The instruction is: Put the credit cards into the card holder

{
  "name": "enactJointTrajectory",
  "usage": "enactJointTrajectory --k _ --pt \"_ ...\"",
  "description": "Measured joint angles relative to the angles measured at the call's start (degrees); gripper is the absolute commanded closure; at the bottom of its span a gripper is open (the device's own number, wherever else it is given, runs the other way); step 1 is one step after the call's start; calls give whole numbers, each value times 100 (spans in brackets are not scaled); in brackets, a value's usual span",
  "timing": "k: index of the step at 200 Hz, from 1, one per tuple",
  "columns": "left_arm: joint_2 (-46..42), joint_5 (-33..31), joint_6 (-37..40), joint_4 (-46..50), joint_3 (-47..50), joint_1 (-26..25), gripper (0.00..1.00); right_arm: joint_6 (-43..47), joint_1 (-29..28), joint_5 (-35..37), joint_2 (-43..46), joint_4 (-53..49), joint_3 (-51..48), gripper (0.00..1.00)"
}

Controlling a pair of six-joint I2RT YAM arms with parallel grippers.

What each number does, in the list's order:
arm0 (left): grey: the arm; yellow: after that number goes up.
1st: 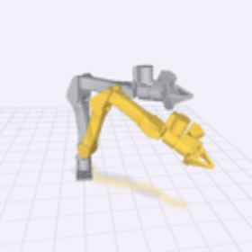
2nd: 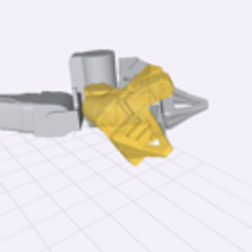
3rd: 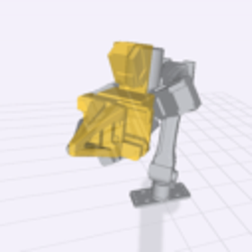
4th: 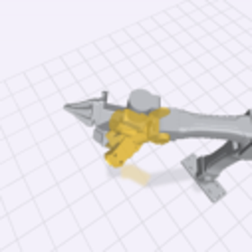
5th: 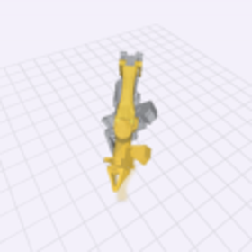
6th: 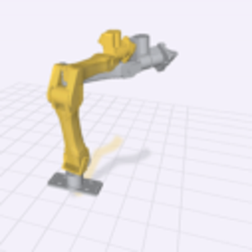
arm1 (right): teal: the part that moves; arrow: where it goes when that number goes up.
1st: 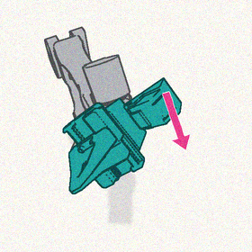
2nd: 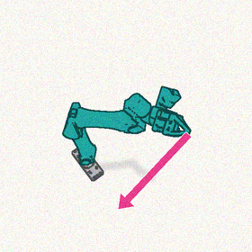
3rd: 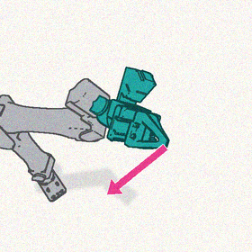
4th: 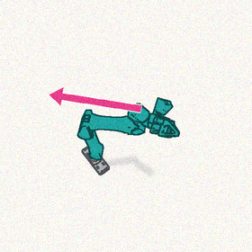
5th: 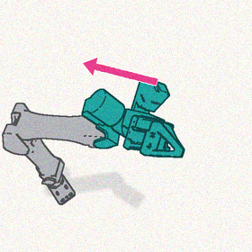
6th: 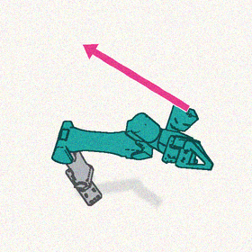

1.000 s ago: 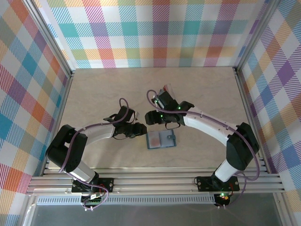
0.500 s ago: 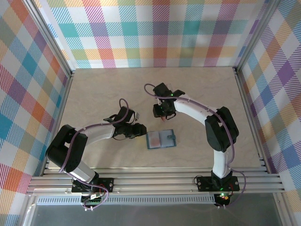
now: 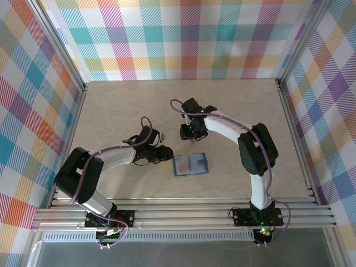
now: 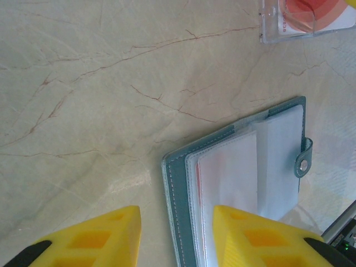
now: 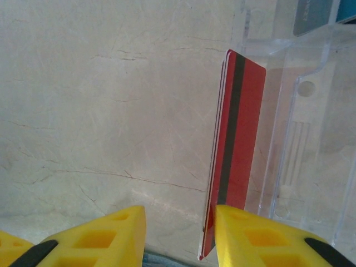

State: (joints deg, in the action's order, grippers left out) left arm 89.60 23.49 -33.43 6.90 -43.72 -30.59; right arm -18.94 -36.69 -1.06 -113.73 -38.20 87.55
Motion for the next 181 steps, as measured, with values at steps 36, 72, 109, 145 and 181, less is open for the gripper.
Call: enactJointTrajectory --k 36,72,109,145,181 --pt "0 0 0 0 0 0 61 -2 26 -9 -68 0 7 58" --pt "0 -2 0 0 0 0 61 17 26 -52 -175 -2 118 57" --pt "0 -2 0 0 0 0 61 20 74 -116 -295 -2 188 57" --pt "0 -2 0 0 0 0 61 22 109 -188 -323 2 205 58" --pt "0 -2 0 0 2 0 61 17 170 -450 -319 107 192 62"
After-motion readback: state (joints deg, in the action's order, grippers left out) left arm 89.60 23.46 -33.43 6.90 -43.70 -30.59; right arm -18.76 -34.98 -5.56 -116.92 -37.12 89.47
